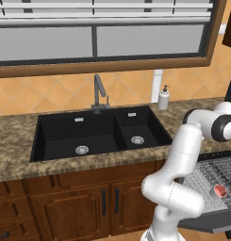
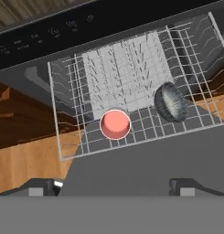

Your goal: Pick up the cup and bowl from the counter, place them in the dishwasher, and close the dishwasher door.

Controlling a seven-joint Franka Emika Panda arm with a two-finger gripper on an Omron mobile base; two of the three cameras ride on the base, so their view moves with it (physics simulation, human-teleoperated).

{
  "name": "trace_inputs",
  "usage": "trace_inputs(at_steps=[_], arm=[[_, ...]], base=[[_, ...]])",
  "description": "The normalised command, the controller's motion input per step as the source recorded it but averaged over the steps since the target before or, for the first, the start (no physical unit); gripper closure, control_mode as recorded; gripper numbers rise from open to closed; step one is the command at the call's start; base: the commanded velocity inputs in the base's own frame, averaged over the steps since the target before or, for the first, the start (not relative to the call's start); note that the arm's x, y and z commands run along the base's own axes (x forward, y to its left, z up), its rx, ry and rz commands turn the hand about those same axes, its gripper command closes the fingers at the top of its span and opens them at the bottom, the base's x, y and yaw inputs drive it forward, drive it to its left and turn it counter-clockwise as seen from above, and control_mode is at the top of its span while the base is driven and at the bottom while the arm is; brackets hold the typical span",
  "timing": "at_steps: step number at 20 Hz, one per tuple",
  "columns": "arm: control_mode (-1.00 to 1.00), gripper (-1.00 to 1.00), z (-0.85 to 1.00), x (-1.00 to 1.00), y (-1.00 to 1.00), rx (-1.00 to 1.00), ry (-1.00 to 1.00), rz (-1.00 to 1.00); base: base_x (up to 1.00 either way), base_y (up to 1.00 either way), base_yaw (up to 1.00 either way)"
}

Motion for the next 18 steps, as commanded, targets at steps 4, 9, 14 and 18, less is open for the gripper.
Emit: trace_inputs(at_steps=[4,9,14,18], arm=[[-1.0,-1.0,-0.05,0.0,-0.16,0.0,0.0,-0.2],[-1.0,-1.0,-0.19,0.0,-0.11,0.0,0.0,-0.22],[-1.0,-1.0,-0.18,-0.33,0.0,0.01,0.0,-0.2],[-1.0,-1.0,0.04,-0.73,-0.02,0.04,-0.02,-0.23]], base=[[0.0,0.0,0.0],[0.0,0.0,0.0],[0.0,0.0,0.0],[0.0,0.0,0.0]])
